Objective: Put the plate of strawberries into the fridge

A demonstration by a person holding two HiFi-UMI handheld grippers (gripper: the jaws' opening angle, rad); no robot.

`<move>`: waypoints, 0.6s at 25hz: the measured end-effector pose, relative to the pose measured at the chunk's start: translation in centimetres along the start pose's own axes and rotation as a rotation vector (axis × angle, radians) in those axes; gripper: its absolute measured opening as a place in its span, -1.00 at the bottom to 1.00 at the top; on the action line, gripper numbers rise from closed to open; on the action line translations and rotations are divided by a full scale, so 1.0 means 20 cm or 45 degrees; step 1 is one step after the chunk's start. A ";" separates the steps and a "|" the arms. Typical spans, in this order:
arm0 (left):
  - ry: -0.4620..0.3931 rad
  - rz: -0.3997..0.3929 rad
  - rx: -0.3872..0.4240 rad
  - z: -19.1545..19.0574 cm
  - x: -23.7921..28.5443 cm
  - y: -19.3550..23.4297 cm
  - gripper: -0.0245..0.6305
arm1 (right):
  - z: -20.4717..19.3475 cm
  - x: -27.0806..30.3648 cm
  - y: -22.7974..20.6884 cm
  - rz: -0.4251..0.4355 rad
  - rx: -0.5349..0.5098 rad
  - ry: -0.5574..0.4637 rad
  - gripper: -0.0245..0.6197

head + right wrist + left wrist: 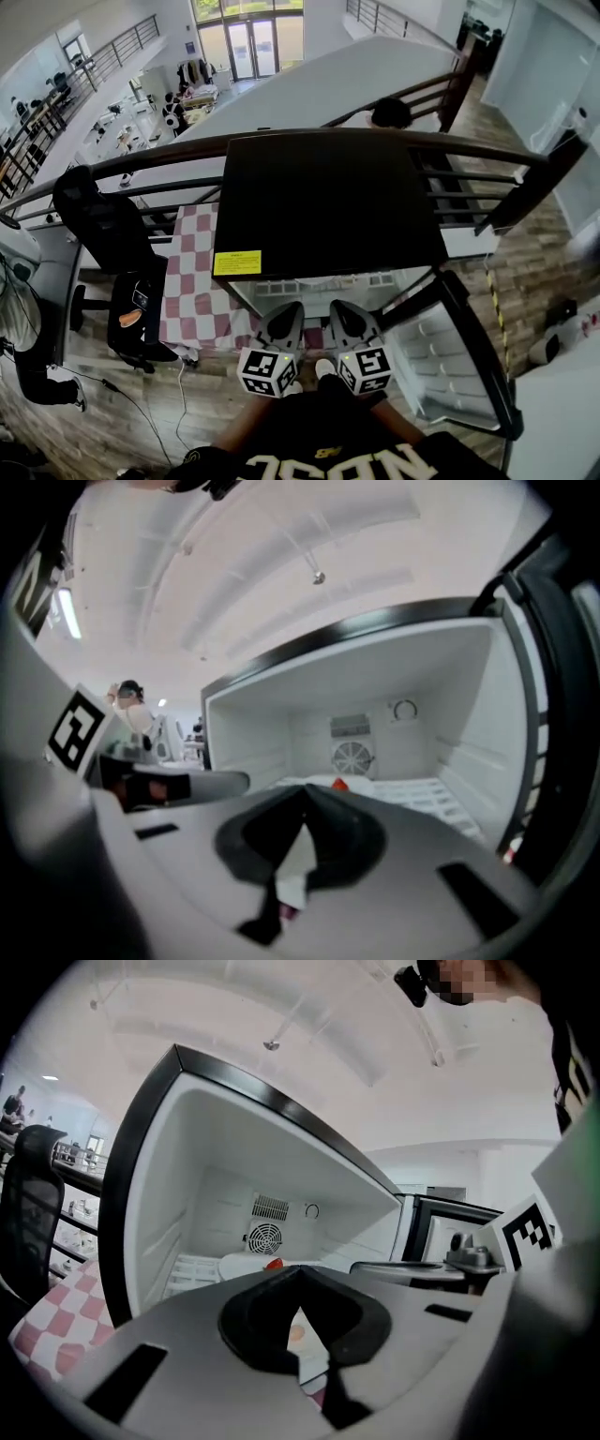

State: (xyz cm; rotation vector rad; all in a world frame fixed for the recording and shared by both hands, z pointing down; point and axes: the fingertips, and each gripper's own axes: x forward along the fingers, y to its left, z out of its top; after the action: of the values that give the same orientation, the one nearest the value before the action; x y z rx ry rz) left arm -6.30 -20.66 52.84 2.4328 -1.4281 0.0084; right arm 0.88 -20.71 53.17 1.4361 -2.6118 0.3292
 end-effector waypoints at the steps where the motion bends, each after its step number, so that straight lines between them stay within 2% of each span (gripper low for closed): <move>1: -0.001 -0.011 0.004 -0.01 -0.01 -0.01 -0.87 | 0.00 -0.02 0.01 -0.011 -0.006 -0.007 -0.86; 11: -0.060 -0.048 0.046 0.02 -0.11 -0.08 -0.87 | 0.03 -0.14 0.03 -0.075 -0.020 -0.048 -0.86; 15: -0.045 -0.068 0.031 0.00 -0.11 -0.10 -0.87 | 0.03 -0.16 0.03 -0.091 -0.011 -0.057 -0.86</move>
State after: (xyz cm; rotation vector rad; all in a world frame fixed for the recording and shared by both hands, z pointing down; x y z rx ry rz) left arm -5.76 -18.00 51.93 2.5016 -1.3852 -0.0299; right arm 2.16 -17.92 51.67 1.5470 -2.5852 0.2804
